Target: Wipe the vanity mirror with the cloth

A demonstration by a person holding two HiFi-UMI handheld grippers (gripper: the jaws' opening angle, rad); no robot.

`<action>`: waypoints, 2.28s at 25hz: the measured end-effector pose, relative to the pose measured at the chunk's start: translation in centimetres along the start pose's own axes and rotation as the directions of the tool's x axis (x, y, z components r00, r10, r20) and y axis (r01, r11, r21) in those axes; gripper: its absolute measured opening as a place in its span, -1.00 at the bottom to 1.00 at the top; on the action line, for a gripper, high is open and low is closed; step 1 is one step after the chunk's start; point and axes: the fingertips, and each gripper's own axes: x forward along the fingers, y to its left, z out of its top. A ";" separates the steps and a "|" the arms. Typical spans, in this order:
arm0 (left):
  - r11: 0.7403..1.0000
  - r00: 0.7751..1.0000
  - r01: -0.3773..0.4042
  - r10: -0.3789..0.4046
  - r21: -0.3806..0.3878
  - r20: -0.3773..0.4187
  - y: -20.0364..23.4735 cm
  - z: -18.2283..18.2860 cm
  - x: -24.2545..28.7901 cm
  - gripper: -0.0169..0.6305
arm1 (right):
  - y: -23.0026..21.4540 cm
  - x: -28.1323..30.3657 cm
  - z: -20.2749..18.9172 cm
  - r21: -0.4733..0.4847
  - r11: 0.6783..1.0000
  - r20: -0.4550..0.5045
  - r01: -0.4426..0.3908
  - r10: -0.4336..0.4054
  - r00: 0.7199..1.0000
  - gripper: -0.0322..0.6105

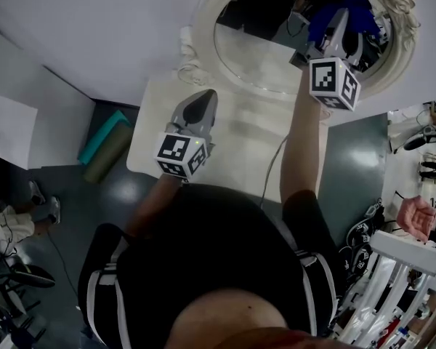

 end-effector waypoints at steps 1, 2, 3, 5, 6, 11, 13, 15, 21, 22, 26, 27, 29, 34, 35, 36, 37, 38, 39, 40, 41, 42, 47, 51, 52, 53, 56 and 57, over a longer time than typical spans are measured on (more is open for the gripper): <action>1.000 1.000 -0.004 0.004 -0.001 0.000 0.4 0.0 -0.1 -0.91 | 0.7 0.1 -0.4 -0.006 1.000 -0.003 -0.008 0.008 1.000 -0.68; 1.000 1.000 -0.008 0.008 -0.002 0.000 1.2 0.0 -0.4 -0.91 | 1.6 0.3 -1.0 -0.012 1.000 -0.007 -0.016 0.016 1.000 -0.68; 1.000 1.000 -0.012 0.012 -0.003 0.000 1.8 0.1 -0.6 -0.91 | 2.5 0.4 -1.5 -0.015 1.000 -0.009 -0.022 0.022 1.000 -0.68; 1.000 1.000 -0.020 0.020 -0.003 0.001 2.0 0.1 -0.8 -0.91 | 3.0 0.4 -1.7 -0.020 0.999 -0.011 -0.029 0.029 1.000 -0.68; 1.000 1.000 -0.024 0.024 -0.003 0.001 1.6 0.1 -0.8 -0.91 | 2.8 0.4 -1.6 -0.021 0.999 -0.010 -0.032 0.032 0.999 -0.68; 0.999 0.999 -0.052 0.052 -0.006 0.005 2.9 0.3 -1.8 -0.91 | 5.3 0.4 -2.6 -0.056 0.996 -0.018 -0.065 0.064 0.998 -0.68; 0.998 0.998 -0.064 0.064 -0.009 0.005 4.5 0.3 -2.5 -0.91 | 7.6 0.5 -3.9 -0.072 0.994 -0.026 -0.082 0.080 0.996 -0.68; 0.997 0.997 -0.074 0.074 -0.012 0.007 5.4 0.3 -3.0 -0.91 | 9.1 0.6 -4.8 -0.081 0.992 -0.032 -0.095 0.092 0.995 -0.68; 0.995 0.995 -0.096 0.096 -0.019 0.011 6.5 0.5 -3.7 -0.91 | 11.6 0.5 -6.0 -0.093 0.988 -0.045 -0.124 0.120 0.992 -0.68; 0.995 0.995 -0.098 0.098 -0.020 0.012 6.7 0.5 -3.9 -0.91 | 12.1 0.5 -6.2 -0.092 0.987 -0.049 -0.129 0.125 0.991 -0.68; 0.994 0.994 -0.109 0.109 -0.022 0.016 7.0 0.6 -4.2 -0.91 | 13.8 0.3 -7.5 -0.104 0.983 -0.061 -0.154 0.149 0.987 -0.68; 0.993 0.993 -0.112 0.113 -0.022 0.018 7.1 0.6 -4.3 -0.91 | 14.3 0.2 -7.9 -0.119 0.980 -0.066 -0.162 0.155 0.986 -0.68; 0.993 0.993 -0.120 0.120 -0.022 0.021 7.3 0.7 -4.5 -0.91 | 15.3 0.0 -8.7 -0.148 0.972 -0.076 -0.180 0.170 0.982 -0.68; 0.990 0.990 -0.139 0.140 -0.026 0.025 7.8 0.7 -5.0 -0.91 | 16.6 -0.3 -10.0 -0.119 0.971 -0.090 -0.208 0.198 0.976 -0.68; 0.989 0.989 -0.143 0.144 -0.026 0.026 7.9 0.7 -5.1 -0.91 | 16.9 -0.3 -10.3 -0.111 0.971 -0.093 -0.212 0.203 0.975 -0.68; 0.989 0.989 -0.147 0.147 -0.026 0.027 8.0 0.7 -5.3 -0.91 | 17.2 -0.4 -10.6 -0.105 0.970 -0.096 -0.218 0.208 0.973 -0.68; 0.988 0.988 -0.150 0.151 -0.027 0.028 8.1 0.7 -5.5 -0.91 | 17.5 -0.5 -10.8 -0.100 0.970 -0.099 -0.222 0.213 0.972 -0.68; 0.988 0.987 -0.154 0.155 -0.027 0.029 8.2 0.7 -5.7 -0.91 | 17.8 -0.6 -11.1 -0.096 0.969 -0.103 -0.227 0.218 0.971 -0.68; 0.987 0.987 -0.159 0.160 -0.027 0.029 8.4 0.7 -5.9 -0.91 | 18.1 -0.7 -11.5 -0.091 0.968 -0.108 -0.233 0.223 0.969 -0.68; 0.986 0.986 -0.164 0.165 -0.027 0.030 8.5 0.8 -6.1 -0.91 | 18.6 -0.9 -11.8 -0.087 0.967 -0.113 -0.240 0.230 0.967 -0.68; 0.985 0.985 -0.169 0.170 -0.028 0.031 8.7 0.8 -6.3 -0.91 | 19.0 -1.0 -12.2 -0.084 0.965 -0.117 -0.247 0.237 0.964 -0.68; 0.984 0.984 -0.174 0.175 -0.028 0.032 8.8 0.8 -6.5 -0.91 | 19.4 -1.1 -12.6 -0.081 0.964 -0.120 -0.252 0.242 0.963 -0.68; 0.981 0.981 -0.193 0.194 -0.028 0.031 9.2 0.7 -7.4 -0.91 | 19.7 -1.4 -13.1 -0.058 0.967 -0.110 -0.247 0.239 0.965 -0.68; 0.981 0.981 -0.192 0.193 -0.027 0.027 8.9 0.9 -7.8 -0.91 | 19.5 -1.2 -12.7 -0.036 0.966 -0.110 -0.257 0.251 0.962 -0.68; 0.981 0.981 -0.191 0.192 -0.024 0.026 8.8 1.0 -8.0 -0.91 | 19.6 -1.3 -12.7 -0.022 0.964 -0.115 -0.265 0.261 0.959 -0.68; 0.982 0.981 -0.190 0.190 -0.022 0.025 8.8 1.0 -8.0 -0.91 | 19.7 -1.3 -12.7 -0.005 0.962 -0.124 -0.273 0.270 0.955 -0.68; 0.983 0.983 -0.181 0.182 -0.018 0.025 8.4 0.8 -7.8 -0.91 | 19.4 -1.6 -12.8 0.047 0.960 -0.149 -0.276 0.280 0.948 -0.68; 0.984 0.984 -0.176 0.176 -0.018 0.025 8.2 0.8 -7.7 -0.91 | 19.1 -1.8 -12.6 0.059 0.961 -0.149 -0.271 0.277 0.949 -0.68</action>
